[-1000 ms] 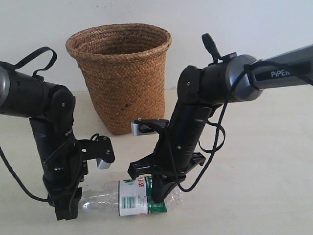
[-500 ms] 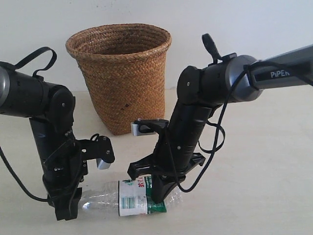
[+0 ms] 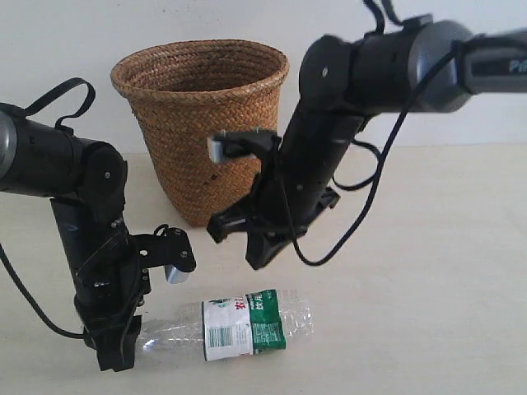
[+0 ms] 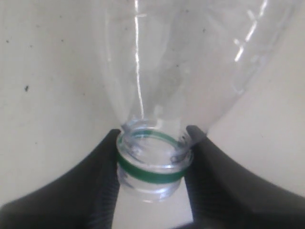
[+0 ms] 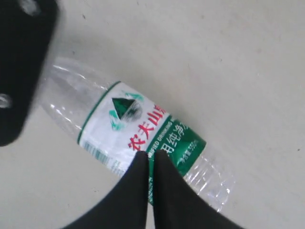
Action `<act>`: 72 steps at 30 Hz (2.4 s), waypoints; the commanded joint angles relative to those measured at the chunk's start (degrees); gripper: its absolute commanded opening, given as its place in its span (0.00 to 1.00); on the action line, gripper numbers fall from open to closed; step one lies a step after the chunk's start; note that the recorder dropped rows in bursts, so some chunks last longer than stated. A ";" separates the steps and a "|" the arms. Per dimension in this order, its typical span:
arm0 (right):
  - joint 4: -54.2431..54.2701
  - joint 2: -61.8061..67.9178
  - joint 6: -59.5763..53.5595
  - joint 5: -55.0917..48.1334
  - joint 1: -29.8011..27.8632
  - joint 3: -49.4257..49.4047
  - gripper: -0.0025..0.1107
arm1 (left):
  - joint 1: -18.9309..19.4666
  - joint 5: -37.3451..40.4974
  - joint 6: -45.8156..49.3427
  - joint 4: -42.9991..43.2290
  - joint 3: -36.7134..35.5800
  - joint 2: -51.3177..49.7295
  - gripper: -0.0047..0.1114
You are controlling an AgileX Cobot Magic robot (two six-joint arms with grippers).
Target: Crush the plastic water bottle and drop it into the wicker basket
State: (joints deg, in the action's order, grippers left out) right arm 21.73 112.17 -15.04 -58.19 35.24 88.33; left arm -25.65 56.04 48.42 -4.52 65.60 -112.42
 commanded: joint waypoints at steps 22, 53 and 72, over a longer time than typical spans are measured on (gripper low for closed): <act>1.56 5.52 0.97 -2.93 1.93 2.37 0.02 | -0.30 0.75 0.05 -1.08 0.00 0.63 0.07; -0.22 19.00 -0.02 -3.04 1.93 2.27 0.02 | -0.30 0.97 0.05 -1.21 0.00 0.63 0.07; 0.09 20.83 0.12 -4.34 1.93 2.27 0.02 | -0.30 0.97 0.05 -1.21 0.00 0.63 0.07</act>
State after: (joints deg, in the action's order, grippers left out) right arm 26.08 128.34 -14.46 -63.17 36.69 92.31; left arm -25.65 57.27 48.42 -4.38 65.60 -112.42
